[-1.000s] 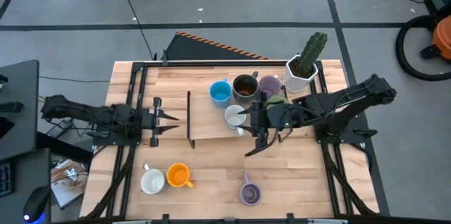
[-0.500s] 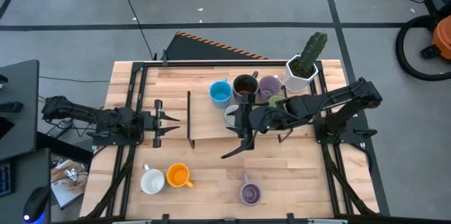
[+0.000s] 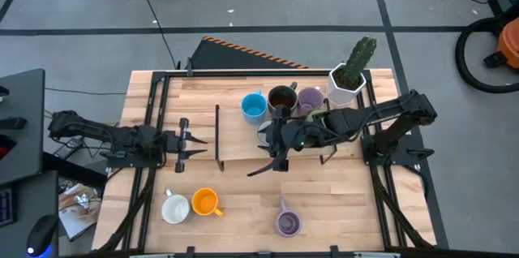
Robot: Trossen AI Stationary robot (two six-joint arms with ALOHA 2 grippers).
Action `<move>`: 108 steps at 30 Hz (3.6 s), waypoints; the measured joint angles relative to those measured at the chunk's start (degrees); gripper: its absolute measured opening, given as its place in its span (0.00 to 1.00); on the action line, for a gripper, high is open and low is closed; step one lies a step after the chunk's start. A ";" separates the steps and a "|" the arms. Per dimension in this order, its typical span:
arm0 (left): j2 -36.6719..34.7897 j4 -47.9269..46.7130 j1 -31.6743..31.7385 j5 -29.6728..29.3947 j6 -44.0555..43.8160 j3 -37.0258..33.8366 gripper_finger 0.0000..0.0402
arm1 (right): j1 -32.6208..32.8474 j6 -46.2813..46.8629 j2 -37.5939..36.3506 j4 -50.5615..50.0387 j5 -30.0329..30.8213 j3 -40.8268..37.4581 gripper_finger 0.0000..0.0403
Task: Place coffee mugs
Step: Put the blue patterned mug on the shelf
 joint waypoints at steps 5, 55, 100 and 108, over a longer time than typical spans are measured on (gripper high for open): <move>0.48 0.82 0.38 -1.88 -3.01 -0.51 0.28 | -0.40 0.59 0.84 -1.13 -1.44 -0.01 0.52; 0.44 0.00 0.35 -7.88 -17.65 -0.60 0.28 | -3.19 1.23 2.69 -12.52 -2.04 2.29 0.64; 0.42 0.00 0.35 -7.85 -17.58 -0.64 0.28 | -5.30 4.65 2.73 -21.60 -7.36 4.55 0.43; 0.44 0.00 0.35 -7.83 -17.58 -0.64 0.28 | -5.33 7.53 2.76 -24.05 -7.63 6.72 0.37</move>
